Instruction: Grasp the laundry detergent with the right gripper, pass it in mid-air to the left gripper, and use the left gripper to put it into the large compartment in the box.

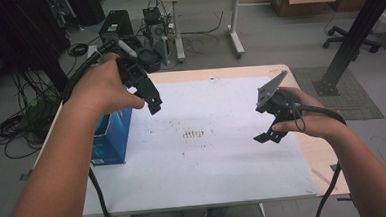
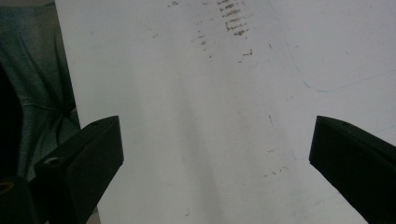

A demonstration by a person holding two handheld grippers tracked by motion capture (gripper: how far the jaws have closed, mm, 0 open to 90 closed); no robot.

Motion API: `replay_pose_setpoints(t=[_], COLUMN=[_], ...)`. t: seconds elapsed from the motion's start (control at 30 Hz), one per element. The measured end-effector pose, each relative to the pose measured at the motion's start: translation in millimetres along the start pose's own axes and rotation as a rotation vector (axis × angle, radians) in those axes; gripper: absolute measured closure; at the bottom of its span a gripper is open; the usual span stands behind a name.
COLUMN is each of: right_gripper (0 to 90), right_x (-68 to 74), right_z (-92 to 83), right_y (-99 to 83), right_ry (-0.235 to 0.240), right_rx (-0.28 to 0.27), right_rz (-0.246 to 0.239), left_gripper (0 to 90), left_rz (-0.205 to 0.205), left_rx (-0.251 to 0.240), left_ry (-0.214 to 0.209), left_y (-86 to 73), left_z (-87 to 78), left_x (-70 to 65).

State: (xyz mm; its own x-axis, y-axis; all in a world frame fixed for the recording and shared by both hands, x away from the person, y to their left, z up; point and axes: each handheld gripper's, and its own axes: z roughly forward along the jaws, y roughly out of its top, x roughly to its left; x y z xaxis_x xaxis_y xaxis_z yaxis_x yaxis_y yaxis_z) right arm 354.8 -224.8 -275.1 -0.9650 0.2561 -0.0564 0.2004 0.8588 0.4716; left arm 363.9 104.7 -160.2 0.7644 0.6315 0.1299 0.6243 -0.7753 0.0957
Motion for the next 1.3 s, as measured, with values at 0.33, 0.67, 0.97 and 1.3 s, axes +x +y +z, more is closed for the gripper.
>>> replay_pose_setpoints(t=[0.33, 0.67, 0.97, 1.3], right_gripper=[3.2, 3.3, 3.3, 3.4], right_x=[1.8, -1.0, -4.9, -4.3], right_z=[3.7, 7.2, 9.7, 8.8], right_y=[4.1, 9.8, 10.7, 11.4], right_ry=[0.008, 0.017, 0.016, 0.013], right_rx=[0.039, 0.053, 0.070, 0.071], right_rz=[-0.001, -0.004, 0.005, 0.006], left_gripper=[0.2, 0.2, 0.2, 0.2], left_rz=[0.161, 0.239, 0.302, 0.314], left_rx=[0.034, 0.039, 0.026, 0.021], left_ry=[-0.024, -0.050, -0.068, -0.070], left_y=[6.2, 7.5, 8.6, 7.6], left_z=[18.0, 28.3, 33.9, 34.4], left_x=[-18.2, -25.0, -26.8, -26.6])
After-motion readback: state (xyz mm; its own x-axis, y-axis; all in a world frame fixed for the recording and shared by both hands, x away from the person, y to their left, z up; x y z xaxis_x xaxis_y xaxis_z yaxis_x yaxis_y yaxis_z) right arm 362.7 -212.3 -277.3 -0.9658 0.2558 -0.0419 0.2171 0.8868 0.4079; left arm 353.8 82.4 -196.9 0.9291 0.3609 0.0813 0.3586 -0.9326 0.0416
